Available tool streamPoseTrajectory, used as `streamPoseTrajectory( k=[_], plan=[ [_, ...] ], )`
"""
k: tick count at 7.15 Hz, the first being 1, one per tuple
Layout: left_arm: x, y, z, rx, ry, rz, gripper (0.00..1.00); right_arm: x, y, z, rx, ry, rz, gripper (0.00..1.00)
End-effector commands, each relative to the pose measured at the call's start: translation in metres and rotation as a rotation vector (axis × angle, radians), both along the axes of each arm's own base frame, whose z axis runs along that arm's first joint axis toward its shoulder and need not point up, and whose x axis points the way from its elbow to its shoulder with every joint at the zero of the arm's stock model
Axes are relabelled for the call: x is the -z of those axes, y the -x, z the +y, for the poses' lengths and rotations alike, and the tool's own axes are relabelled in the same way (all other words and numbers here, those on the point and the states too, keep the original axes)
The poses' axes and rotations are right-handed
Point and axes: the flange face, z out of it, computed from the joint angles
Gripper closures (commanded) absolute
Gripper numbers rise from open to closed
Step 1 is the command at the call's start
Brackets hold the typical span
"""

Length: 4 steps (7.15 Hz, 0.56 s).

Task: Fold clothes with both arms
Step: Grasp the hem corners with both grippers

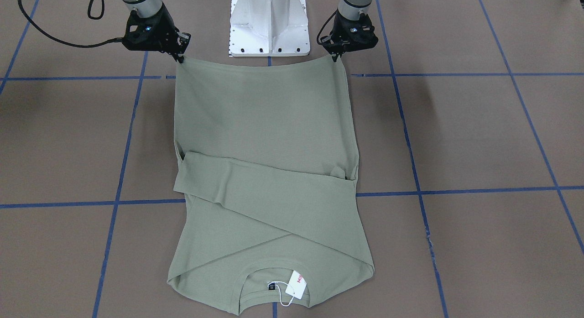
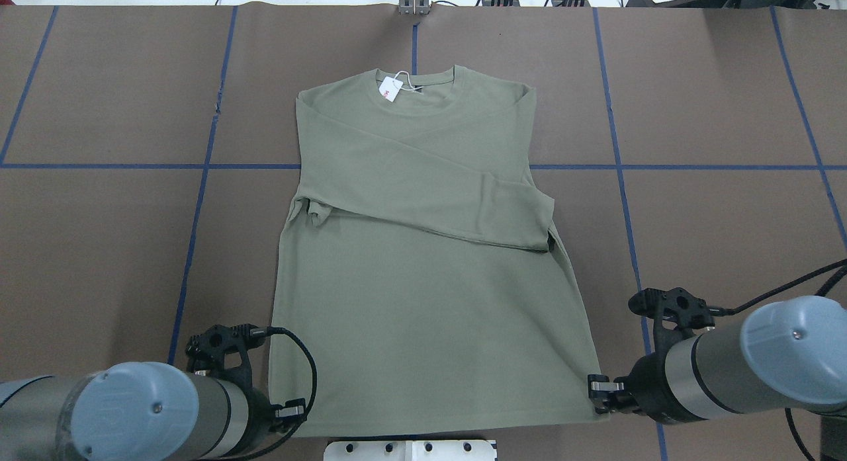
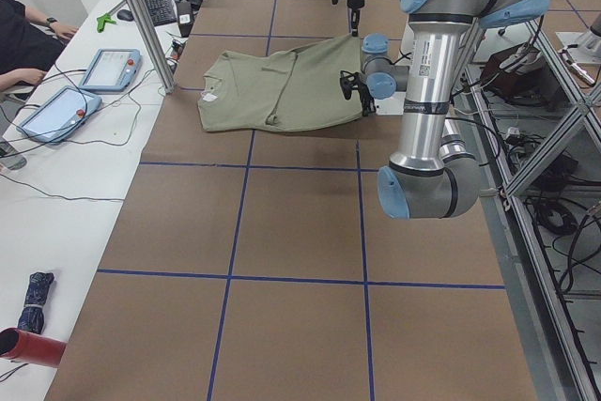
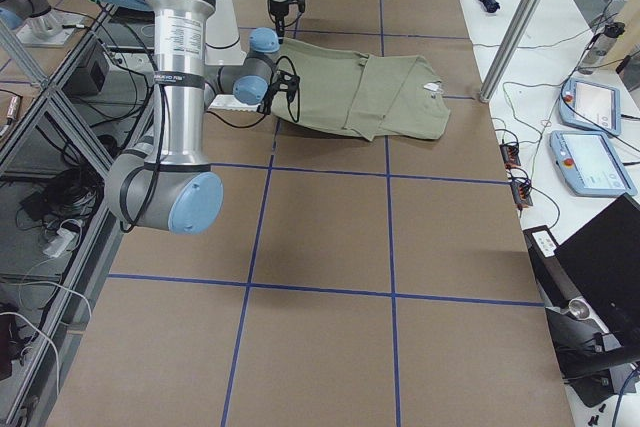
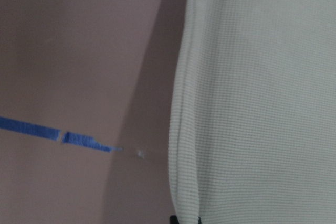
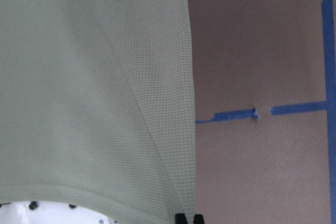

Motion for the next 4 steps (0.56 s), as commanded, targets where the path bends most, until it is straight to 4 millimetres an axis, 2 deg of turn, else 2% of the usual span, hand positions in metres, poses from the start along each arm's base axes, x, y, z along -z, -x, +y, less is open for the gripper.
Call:
streamPoseTrajectory(
  k=[1,2,3,4],
  plan=[
    [0.045,0.034,0.038,-0.050,0.042,0.079,1.00,0.030,-0.038,0.023,0.105,0.056,-0.075,1.00],
    [0.049,0.040,0.032,-0.036,0.042,0.088,1.00,0.029,-0.037,0.019,0.094,0.055,-0.072,1.00],
    [0.045,0.035,0.026,-0.022,0.040,0.077,1.00,0.023,-0.040,-0.003,0.032,0.049,-0.064,1.00],
    [0.043,0.048,-0.015,0.056,0.017,0.074,1.00,0.040,-0.041,-0.044,-0.067,0.026,-0.111,1.00]
  ],
)
